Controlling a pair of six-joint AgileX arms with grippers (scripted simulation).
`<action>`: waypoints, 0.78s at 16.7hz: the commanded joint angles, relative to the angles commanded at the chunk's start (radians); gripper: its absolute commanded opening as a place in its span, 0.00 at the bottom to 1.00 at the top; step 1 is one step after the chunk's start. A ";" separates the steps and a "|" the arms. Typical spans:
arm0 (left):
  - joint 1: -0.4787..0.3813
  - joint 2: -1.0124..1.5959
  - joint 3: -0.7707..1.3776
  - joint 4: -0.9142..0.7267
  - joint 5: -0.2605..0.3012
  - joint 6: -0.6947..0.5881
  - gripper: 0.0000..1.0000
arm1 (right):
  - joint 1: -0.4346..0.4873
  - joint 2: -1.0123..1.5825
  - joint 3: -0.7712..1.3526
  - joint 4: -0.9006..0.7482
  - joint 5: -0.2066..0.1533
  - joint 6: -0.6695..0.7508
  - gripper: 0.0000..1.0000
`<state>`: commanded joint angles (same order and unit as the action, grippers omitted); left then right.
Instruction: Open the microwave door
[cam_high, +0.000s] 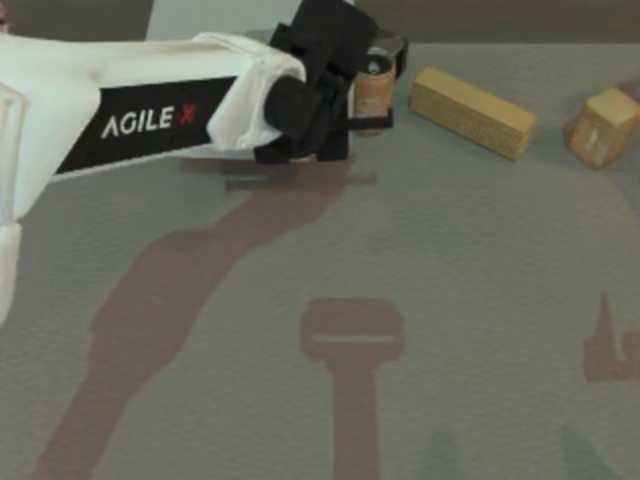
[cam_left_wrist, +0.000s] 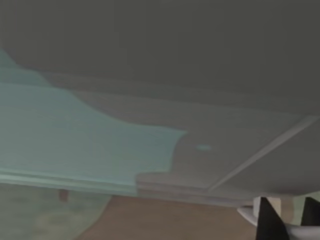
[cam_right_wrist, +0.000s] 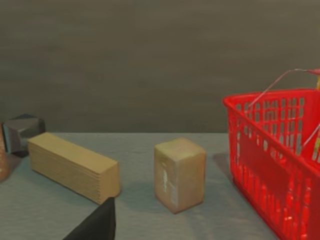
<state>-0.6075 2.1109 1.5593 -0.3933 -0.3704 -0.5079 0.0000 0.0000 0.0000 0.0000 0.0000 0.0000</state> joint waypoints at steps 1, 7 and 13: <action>0.000 0.000 0.000 0.000 0.000 0.000 0.00 | 0.000 0.000 0.000 0.000 0.000 0.000 1.00; 0.000 -0.020 -0.034 0.022 0.021 0.023 0.00 | 0.000 0.000 0.000 0.000 0.000 0.000 1.00; 0.006 -0.046 -0.074 0.048 0.038 0.056 0.00 | 0.000 0.000 0.000 0.000 0.000 0.000 1.00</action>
<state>-0.6011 2.0649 1.4851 -0.3457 -0.3320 -0.4515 0.0000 0.0000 0.0000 0.0000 0.0000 0.0000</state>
